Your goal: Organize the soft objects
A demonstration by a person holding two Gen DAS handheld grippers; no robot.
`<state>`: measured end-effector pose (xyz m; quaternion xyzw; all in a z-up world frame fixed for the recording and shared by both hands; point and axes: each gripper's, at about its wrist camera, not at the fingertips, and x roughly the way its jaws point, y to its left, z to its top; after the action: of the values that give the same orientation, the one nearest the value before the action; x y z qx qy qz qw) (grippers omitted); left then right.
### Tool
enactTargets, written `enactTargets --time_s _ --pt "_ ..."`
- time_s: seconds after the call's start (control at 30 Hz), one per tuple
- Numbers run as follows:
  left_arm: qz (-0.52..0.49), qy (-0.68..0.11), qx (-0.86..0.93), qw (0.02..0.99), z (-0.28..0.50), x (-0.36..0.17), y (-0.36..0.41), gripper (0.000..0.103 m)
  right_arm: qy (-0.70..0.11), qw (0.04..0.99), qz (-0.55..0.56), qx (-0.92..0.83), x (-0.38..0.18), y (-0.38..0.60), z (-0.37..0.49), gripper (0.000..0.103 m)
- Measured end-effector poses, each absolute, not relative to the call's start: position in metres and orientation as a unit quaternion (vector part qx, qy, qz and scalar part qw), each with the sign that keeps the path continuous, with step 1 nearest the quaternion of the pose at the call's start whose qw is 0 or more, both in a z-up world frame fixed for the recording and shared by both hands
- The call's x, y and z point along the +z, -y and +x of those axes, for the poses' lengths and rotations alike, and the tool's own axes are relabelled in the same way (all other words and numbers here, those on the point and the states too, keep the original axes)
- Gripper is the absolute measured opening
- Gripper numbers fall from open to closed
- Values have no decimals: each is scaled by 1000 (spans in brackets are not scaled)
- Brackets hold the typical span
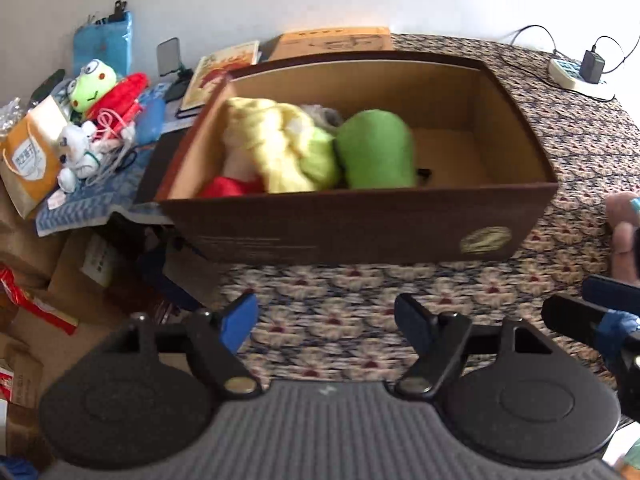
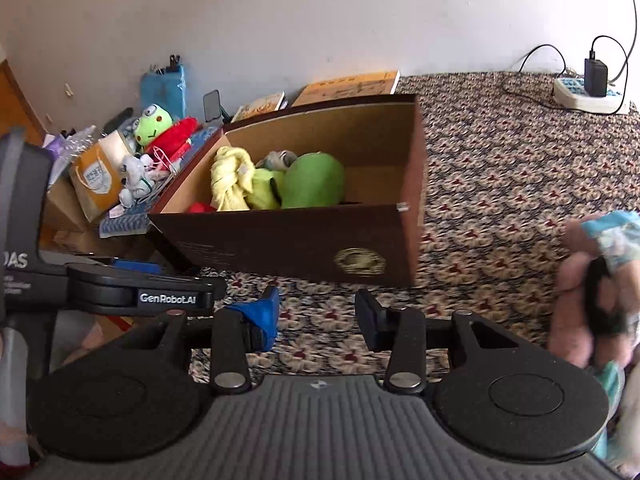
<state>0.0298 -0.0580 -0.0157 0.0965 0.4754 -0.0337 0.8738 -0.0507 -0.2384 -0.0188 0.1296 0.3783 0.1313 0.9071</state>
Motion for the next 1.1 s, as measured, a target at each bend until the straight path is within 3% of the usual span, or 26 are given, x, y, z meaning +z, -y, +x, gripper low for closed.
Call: enactTargets --time_s 0.4,0.77,0.9,1.1 --pt "109 -462 -85 876 53 -1 16 77 -414 892 171 53 -13 180 -36 26" --pt "109 -400 -71 907 98 47 16 79 -371 916 154 -9 33 175 1 26" --pt "102 -378 -46 919 116 62 15 83 -354 923 152 -14 42 181 18 26" --pt "84 -382 -39 919 137 68 15 86 -337 932 131 -8 49 183 39 26"
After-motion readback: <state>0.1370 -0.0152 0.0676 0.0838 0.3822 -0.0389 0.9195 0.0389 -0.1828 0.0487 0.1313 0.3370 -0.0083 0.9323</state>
